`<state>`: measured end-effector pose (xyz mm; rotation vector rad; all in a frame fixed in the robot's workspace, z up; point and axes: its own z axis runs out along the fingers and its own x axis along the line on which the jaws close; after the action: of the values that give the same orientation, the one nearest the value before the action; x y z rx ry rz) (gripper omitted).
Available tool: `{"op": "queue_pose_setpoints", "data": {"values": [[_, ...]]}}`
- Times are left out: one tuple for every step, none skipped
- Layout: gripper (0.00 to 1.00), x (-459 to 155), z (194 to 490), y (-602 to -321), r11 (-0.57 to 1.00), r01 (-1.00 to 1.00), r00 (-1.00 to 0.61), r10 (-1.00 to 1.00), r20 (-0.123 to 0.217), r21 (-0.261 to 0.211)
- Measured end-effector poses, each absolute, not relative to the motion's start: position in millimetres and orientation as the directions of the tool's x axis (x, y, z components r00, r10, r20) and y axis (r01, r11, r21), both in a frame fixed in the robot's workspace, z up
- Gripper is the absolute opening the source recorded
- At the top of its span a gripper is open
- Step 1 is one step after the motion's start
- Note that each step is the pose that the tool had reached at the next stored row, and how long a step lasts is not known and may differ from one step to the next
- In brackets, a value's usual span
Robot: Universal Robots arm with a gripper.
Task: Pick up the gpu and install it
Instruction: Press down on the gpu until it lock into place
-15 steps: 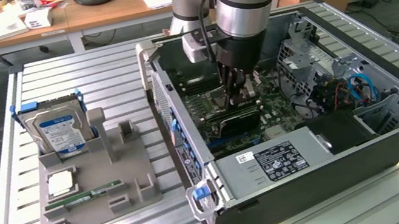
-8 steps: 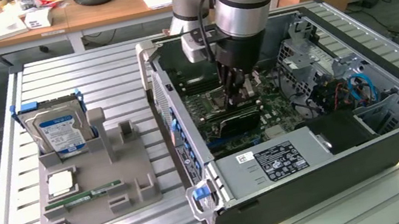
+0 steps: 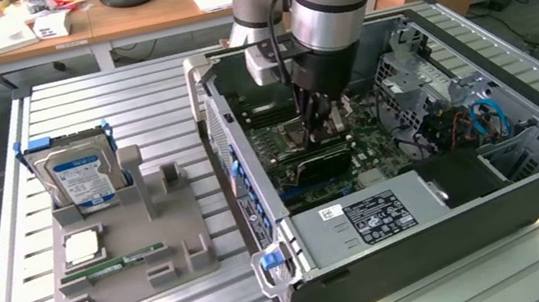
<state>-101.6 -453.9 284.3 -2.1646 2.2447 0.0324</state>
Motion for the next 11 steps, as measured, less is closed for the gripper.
{"op": "queue_pose_setpoints", "data": {"values": [[0.11,-101.7,284.3,-454.1,0.036,-0.999,-0.036,-0.999,-0.031,-0.001],[0.11,-101.8,284.3,-454.4,0.036,-0.999,-0.036,-0.999,-0.031,-0.001],[0.11,-102.0,284.3,-454.6,0.036,-0.999,-0.036,-0.999,-0.031,-0.001],[0.11,-102.5,284.2,-454.6,0.036,-0.999,-0.036,-0.999,-0.031,-0.001],[0.11,-103.3,284.1,-454.6,0.036,-0.999,-0.036,-0.999,-0.031,-0.001],[0.11,-104.5,283.9,-454.7,0.036,-0.999,-0.036,-0.999,-0.031,-0.001],[0.11,-105.8,283.7,-454.7,0.036,-0.999,-0.036,-0.999,-0.031,-0.001],[0.11,-107.0,283.3,-454.6,0.036,-0.999,-0.036,-0.999,-0.031,-0.001],[0.11,-107.6,282.9,-454.6,0.036,-0.999,-0.036,-0.999,-0.031,-0.001],[0.11,-107.6,282.1,-454.7,0.036,-0.999,-0.036,-0.999,-0.031,-0.001],[0.11,-107.6,281.3,-454.7,0.036,-0.999,-0.036,-0.999,-0.031,-0.001]]}}
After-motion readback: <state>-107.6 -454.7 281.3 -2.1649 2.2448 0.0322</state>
